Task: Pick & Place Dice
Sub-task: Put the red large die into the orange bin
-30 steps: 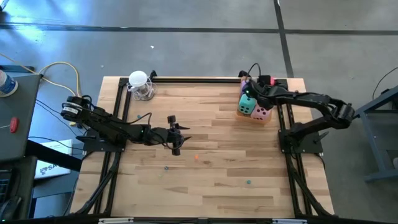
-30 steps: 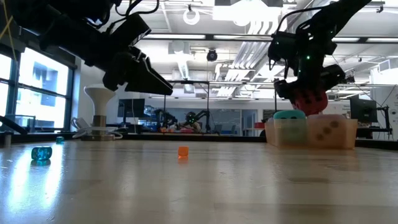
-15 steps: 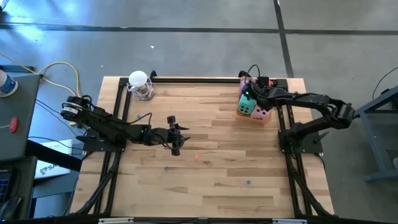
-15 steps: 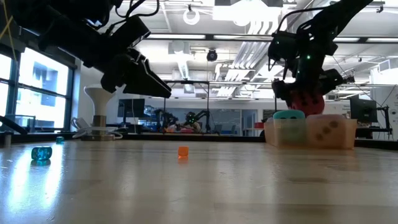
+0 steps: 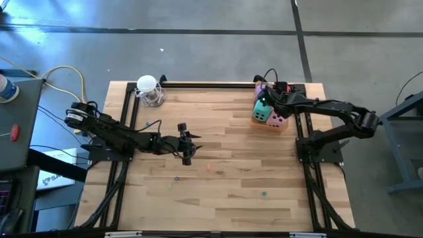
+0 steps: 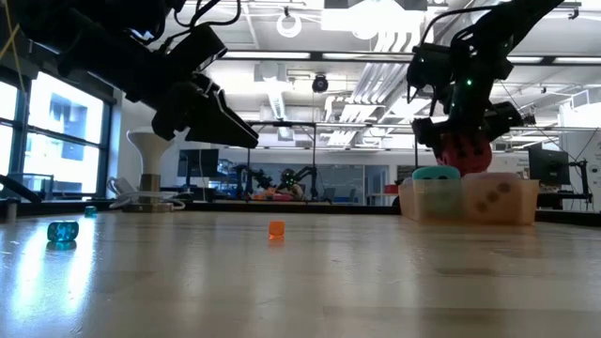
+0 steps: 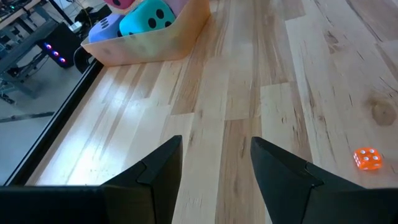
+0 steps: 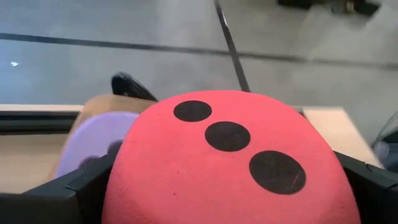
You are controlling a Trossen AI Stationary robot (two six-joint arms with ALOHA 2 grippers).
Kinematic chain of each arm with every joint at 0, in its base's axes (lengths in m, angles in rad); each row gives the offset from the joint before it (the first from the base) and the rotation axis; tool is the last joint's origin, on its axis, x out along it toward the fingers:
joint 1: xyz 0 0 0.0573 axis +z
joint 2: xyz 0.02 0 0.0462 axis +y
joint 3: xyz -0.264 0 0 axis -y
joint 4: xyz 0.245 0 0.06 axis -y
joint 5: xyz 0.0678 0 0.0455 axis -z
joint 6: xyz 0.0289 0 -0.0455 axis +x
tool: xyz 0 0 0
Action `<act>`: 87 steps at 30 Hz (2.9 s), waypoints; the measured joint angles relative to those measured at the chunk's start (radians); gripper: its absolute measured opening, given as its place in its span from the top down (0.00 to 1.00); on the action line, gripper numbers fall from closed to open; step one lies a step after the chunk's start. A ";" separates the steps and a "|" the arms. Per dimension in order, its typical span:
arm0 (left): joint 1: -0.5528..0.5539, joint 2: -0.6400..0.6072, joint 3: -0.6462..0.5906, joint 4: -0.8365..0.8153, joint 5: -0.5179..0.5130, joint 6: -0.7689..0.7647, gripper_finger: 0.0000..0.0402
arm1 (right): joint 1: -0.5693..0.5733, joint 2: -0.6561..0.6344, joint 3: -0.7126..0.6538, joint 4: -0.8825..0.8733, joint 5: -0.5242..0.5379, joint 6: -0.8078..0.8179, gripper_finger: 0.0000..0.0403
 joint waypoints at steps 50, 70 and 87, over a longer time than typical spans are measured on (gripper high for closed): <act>-0.002 0.000 0.000 -0.009 0.000 -0.009 0.55 | -0.025 -0.015 -0.027 -0.006 -0.090 -0.032 0.01; 0.220 0.434 0.099 0.974 0.397 0.113 0.55 | 0.058 -0.020 -0.026 -0.020 -0.081 0.120 0.01; 0.245 0.645 0.372 1.032 0.461 -0.008 0.55 | 0.053 0.138 -0.025 -0.060 0.070 0.180 0.01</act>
